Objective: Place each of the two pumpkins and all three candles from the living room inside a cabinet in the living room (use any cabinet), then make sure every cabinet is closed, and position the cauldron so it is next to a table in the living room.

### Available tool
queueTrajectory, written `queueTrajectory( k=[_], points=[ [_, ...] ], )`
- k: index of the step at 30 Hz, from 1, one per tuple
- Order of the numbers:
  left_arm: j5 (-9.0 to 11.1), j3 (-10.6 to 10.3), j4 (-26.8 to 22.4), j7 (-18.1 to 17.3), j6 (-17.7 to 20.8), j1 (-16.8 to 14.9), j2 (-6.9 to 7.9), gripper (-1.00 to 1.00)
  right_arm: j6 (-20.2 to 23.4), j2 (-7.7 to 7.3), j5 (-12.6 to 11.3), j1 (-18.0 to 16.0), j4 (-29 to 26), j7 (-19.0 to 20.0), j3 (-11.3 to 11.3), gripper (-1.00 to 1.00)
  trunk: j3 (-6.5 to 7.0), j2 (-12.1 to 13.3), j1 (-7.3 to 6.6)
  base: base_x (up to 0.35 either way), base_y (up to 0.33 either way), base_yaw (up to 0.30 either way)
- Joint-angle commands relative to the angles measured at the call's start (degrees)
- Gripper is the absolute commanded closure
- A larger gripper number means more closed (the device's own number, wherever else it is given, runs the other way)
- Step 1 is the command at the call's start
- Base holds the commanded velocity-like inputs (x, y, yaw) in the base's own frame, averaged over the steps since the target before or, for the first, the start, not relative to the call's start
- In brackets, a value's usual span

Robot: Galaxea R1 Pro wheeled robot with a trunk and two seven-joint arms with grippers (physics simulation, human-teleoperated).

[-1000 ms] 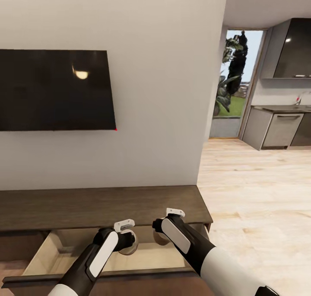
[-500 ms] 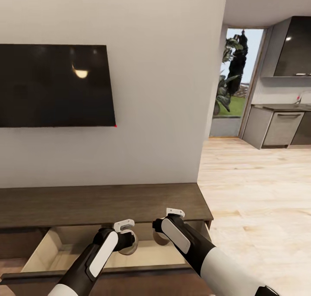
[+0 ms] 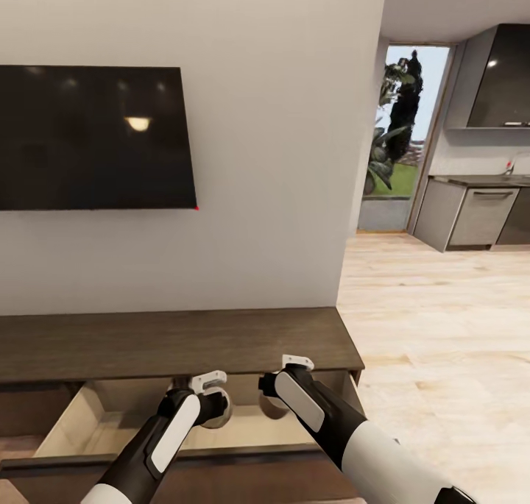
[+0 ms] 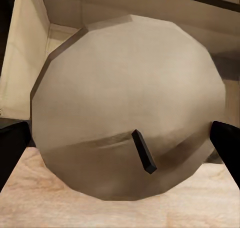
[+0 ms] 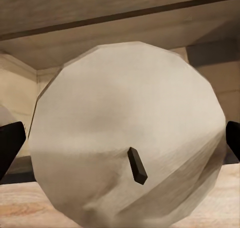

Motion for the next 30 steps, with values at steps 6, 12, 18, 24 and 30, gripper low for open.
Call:
queueTrajectory(
  k=[6, 12, 18, 24, 30],
  points=[
    [0.64, -0.11, 1.01, 0.58, -2.20, -0.05, 0.22, 1.00, 0.56, -0.03, -0.17, -0.06, -0.07, 0.23, 0.18, 1.00, -1.14, -2.45, 1.32, 0.000, 0.000, 0.000],
    [-0.29, -0.11, 1.09, 0.58, -3.76, -0.05, 0.19, 1.00, 0.59, -0.03, -0.17, -0.06, -0.07, 0.27, 0.18, 1.00, -2.22, -4.86, 2.64, 0.000, 0.000, 0.000],
    [-0.91, -0.11, 1.09, 0.58, -3.89, -0.05, 0.14, 1.00, 0.59, -0.03, -0.17, -0.06, -0.06, 0.27, 0.18, 1.00, -3.30, -7.27, 3.95, 0.000, 0.000, 0.000],
    [-0.90, -0.11, 1.10, 0.58, -3.90, -0.04, 0.07, 1.00, 0.55, -0.03, -0.17, -0.07, -0.05, 0.27, 0.18, 1.00, -3.84, -8.47, 4.61, 0.000, 0.000, 0.000],
    [-0.85, -0.08, 1.10, 0.58, -3.83, -0.06, 0.12, 1.00, 0.51, -0.03, -0.17, -0.05, -0.07, 0.27, 0.18, 1.00, -3.84, -8.47, 4.61, 0.017, 0.000, 0.000]
  ],
)
